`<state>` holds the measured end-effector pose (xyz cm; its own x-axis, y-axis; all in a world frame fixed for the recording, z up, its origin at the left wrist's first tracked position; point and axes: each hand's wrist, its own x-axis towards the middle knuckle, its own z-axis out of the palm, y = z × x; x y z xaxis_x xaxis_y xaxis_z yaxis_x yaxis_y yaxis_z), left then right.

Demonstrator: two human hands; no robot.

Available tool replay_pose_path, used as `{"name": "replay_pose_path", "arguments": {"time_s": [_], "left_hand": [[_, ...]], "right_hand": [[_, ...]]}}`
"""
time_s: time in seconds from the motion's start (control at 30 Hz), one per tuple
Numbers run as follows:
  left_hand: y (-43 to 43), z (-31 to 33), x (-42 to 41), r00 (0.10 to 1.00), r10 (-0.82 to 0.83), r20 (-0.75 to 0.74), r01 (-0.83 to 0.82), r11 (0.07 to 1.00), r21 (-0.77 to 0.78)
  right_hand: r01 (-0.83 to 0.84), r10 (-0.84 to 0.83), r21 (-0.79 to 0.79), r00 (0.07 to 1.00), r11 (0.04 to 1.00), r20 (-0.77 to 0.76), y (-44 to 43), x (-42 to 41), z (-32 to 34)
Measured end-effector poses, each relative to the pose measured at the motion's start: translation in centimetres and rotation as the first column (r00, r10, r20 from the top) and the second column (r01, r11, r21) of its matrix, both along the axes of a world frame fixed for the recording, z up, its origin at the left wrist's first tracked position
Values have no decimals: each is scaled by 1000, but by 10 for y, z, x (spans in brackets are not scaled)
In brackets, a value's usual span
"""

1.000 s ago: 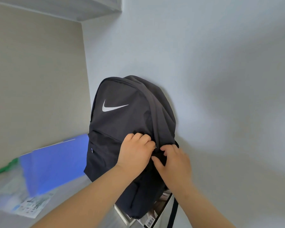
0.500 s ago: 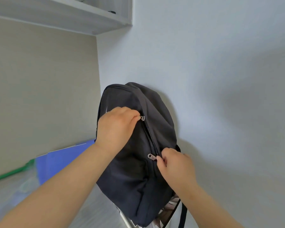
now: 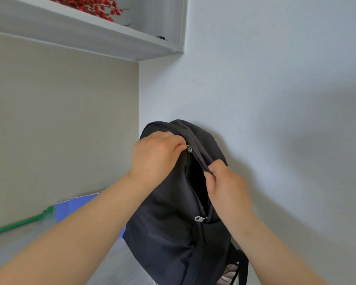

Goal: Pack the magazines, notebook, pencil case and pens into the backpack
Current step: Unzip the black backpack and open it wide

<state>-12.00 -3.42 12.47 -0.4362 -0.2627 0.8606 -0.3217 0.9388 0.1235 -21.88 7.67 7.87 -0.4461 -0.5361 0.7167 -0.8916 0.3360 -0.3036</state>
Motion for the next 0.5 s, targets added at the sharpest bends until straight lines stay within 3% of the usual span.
{"name": "replay_pose_path", "arguments": {"time_s": [0.27, 0.43, 0.5], "left_hand": [[-28, 12, -2, 994, -13, -109, 18, 999, 48], [-23, 28, -6, 986, -165, -2, 165, 985, 40], [-19, 38, -9, 982, -182, 57, 179, 982, 54]], "right_hand": [[33, -33, 44, 999, 999, 0, -1, -4, 5], [23, -28, -88, 998, 996, -56, -14, 4, 30], [35, -44, -71, 991, 997, -127, -24, 4, 44]]}}
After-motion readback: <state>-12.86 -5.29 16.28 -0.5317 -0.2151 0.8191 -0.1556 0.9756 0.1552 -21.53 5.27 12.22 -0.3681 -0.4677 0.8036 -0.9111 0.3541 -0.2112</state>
